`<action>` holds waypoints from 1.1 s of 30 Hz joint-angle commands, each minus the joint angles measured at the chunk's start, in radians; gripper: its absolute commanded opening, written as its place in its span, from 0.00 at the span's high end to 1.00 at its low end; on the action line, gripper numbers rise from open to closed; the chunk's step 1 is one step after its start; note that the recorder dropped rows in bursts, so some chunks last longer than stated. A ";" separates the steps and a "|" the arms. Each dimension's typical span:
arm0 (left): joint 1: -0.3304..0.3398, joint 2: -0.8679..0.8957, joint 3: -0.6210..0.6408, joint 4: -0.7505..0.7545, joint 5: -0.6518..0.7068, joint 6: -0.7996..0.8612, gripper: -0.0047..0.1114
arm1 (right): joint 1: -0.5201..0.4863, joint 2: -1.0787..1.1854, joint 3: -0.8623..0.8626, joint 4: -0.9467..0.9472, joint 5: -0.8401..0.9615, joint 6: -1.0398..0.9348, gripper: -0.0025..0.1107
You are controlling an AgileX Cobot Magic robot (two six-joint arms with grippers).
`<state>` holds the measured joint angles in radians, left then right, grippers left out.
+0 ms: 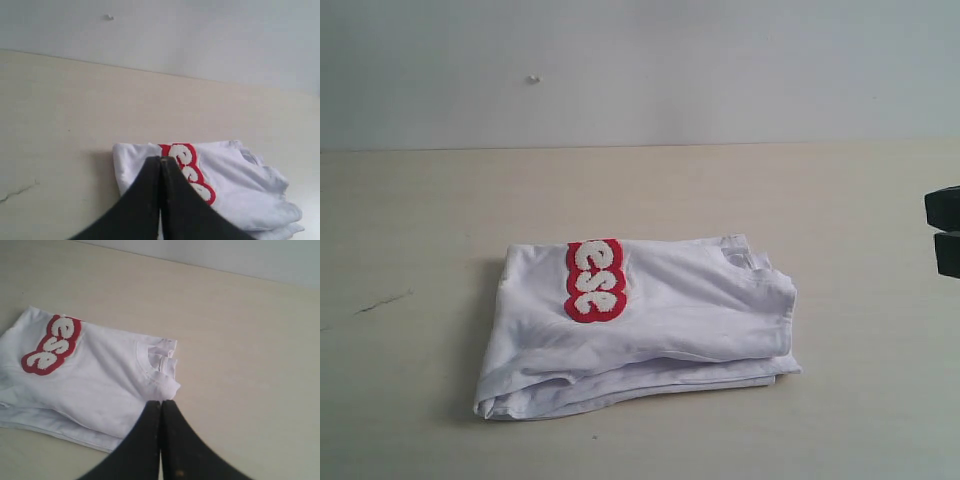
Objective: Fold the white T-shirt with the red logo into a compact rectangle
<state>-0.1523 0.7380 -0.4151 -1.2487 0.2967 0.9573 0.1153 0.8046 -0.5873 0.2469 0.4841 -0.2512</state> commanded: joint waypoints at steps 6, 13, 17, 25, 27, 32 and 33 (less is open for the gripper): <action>0.001 -0.011 0.004 -0.004 0.012 0.005 0.96 | 0.001 -0.012 0.003 0.010 -0.001 -0.009 0.98; 0.001 -0.011 0.004 -0.004 0.012 0.007 0.96 | 0.001 -0.012 0.003 0.010 -0.001 -0.009 0.98; 0.001 -0.011 0.004 0.001 0.012 0.006 0.96 | 0.001 -0.012 0.003 0.010 -0.001 -0.009 0.98; 0.001 -0.052 0.004 -0.011 -0.056 -0.053 0.96 | 0.001 -0.012 0.003 0.010 -0.003 -0.009 0.98; 0.001 -0.077 0.004 0.065 -0.082 -0.078 0.96 | 0.001 -0.012 0.003 0.010 -0.003 -0.009 0.98; 0.003 -0.185 0.004 0.513 -0.098 -0.389 0.96 | 0.001 -0.012 0.003 0.010 -0.003 -0.009 0.98; 0.005 -0.207 0.004 0.570 -0.107 -0.418 0.96 | 0.001 -0.012 0.003 0.010 -0.003 -0.009 0.98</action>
<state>-0.1523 0.5857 -0.4151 -0.8812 0.2100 0.6764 0.1153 0.7990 -0.5873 0.2534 0.4859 -0.2512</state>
